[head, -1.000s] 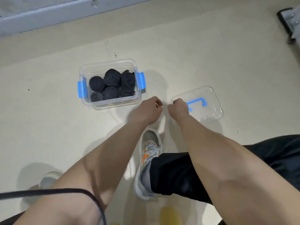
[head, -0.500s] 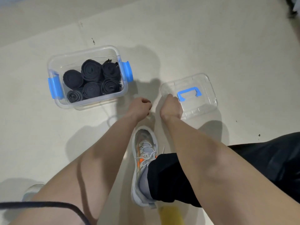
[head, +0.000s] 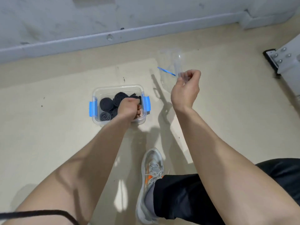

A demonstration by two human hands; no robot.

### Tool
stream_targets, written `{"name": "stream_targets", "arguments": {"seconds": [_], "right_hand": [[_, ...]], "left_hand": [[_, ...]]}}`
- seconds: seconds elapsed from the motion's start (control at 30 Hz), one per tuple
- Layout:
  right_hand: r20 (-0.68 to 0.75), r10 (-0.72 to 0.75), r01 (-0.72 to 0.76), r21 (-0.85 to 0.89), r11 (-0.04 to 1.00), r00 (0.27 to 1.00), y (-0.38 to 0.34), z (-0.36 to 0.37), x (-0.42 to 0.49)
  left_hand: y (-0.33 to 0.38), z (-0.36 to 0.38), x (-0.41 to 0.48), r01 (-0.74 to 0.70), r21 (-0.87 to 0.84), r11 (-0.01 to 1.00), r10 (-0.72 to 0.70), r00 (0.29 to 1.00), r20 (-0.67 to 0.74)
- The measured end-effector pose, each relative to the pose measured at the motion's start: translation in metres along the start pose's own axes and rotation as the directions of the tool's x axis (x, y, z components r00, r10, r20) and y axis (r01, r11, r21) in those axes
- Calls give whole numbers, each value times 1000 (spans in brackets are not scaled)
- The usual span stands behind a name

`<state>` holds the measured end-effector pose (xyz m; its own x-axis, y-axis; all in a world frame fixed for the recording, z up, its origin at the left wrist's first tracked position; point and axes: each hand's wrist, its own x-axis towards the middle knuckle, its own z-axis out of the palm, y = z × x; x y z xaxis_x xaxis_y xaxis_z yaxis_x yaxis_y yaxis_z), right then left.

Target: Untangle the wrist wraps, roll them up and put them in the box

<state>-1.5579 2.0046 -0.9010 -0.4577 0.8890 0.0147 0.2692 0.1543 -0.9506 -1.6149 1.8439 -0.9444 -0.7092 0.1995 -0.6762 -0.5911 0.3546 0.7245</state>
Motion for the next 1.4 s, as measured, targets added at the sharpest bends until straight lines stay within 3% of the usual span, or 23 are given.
{"name": "stream_targets", "arguments": {"seconds": [0.07,0.17,0.3,0.4,0.47,0.57,0.67,0.8,0.9,1.03,1.13,1.2,1.23,1.3,1.4], "right_hand": [[40,43,-48,139,989,998,-13,3,0],[217,233,-282,234,930,948,-13,22,-2],[361,401,-450,60,891,842,16,65,-12],[364,415,-382,-161,910,834,42,95,-17],[388,388,-276,-313,909,836,57,107,-20],[397,396,-192,-463,865,828,77,118,-26],[384,370,-118,-542,832,846,98,126,-29],[371,346,-58,-606,793,862,105,127,-33],[342,381,-94,-626,774,859,111,125,-31],[327,440,-189,-582,791,837,121,122,-31],[304,558,-327,-562,760,772,119,123,-34],[295,591,-378,-542,751,751,116,122,-34],[293,566,-353,-544,761,771,114,122,-34],[293,417,-167,-611,773,860,109,121,-37],[397,164,233,-774,588,903,103,124,-49]], "left_hand": [[2,-28,8,-11,-14,1000,8,984,-177],[-1,-69,9,-50,-120,992,7,944,-330],[-23,-107,16,-147,-214,966,62,931,-359],[-47,-126,31,-157,-80,984,111,905,-412],[-59,-138,44,-88,100,991,124,887,-444],[-79,-147,61,46,391,919,156,868,-471],[-93,-142,68,87,470,878,144,890,-433],[-104,-135,75,80,473,878,178,862,-475],[-106,-143,83,94,438,894,153,855,-495],[-101,-150,89,46,329,943,132,857,-499],[-95,-154,92,70,122,990,-9,897,-442],[-93,-155,94,77,82,994,-37,912,-409],[-91,-153,92,62,152,986,8,907,-421],[-88,-147,88,-9,362,932,189,865,-465],[-88,-138,82,-21,588,809,355,814,-460]]}}
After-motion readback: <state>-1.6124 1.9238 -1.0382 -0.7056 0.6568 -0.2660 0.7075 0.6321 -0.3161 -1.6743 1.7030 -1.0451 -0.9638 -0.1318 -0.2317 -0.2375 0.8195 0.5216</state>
